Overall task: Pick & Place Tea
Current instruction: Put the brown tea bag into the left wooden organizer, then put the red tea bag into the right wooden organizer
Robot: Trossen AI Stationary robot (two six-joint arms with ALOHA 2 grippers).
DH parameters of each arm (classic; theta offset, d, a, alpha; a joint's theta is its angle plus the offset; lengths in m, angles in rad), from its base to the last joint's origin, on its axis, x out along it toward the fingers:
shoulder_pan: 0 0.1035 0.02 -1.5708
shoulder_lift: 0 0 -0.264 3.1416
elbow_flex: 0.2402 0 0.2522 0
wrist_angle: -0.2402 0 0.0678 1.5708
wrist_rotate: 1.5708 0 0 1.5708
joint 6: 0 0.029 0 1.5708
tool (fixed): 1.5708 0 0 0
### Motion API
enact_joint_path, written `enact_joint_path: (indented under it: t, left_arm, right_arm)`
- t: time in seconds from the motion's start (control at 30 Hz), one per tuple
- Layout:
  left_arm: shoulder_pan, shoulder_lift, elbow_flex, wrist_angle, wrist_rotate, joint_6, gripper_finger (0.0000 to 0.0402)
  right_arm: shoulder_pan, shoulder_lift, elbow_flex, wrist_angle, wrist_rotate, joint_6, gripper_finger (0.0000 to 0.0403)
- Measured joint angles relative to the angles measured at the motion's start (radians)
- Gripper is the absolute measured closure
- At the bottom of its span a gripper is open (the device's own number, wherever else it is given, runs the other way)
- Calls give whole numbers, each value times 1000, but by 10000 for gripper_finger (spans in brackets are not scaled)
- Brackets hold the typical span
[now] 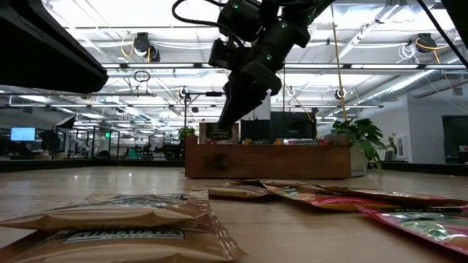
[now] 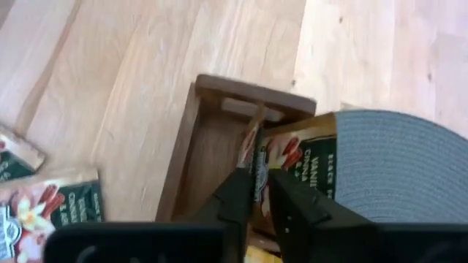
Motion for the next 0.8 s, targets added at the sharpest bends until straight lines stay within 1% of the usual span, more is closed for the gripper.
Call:
enact_joint_path:
  t: [0.17, 0.3, 0.43, 0.47, 0.6, 0.7, 0.73, 0.8]
  left_arm:
    - [-1, 0, 0, -1, 0, 5, 355]
    - [-1, 0, 0, -2, 0, 4, 355]
    - [-1, 0, 0, -2, 0, 3, 355]
    - [-1, 0, 0, -3, 0, 3, 355]
    - [-1, 0, 0, -4, 0, 7, 355]
    - [-1, 0, 0, -4, 2, 3, 355]
    - [-1, 0, 0, -3, 9, 1, 355]
    - [-1, 0, 0, 0, 34, 0, 355]
  right_arm:
    - [0, 0, 0, 1, 9, 43, 312]
    - [0, 0, 0, 14, 97, 50, 285]
    - [0, 0, 0, 27, 183, 41, 276]
    - [0, 0, 0, 28, 188, 35, 276]
    - [4, -1, 0, 50, 187, 26, 279]
    - [22, -35, -2, 42, 175, 24, 283]
    - [31, -54, -2, 27, 153, 20, 284]
    - [59, -92, -2, -33, 75, 11, 286]
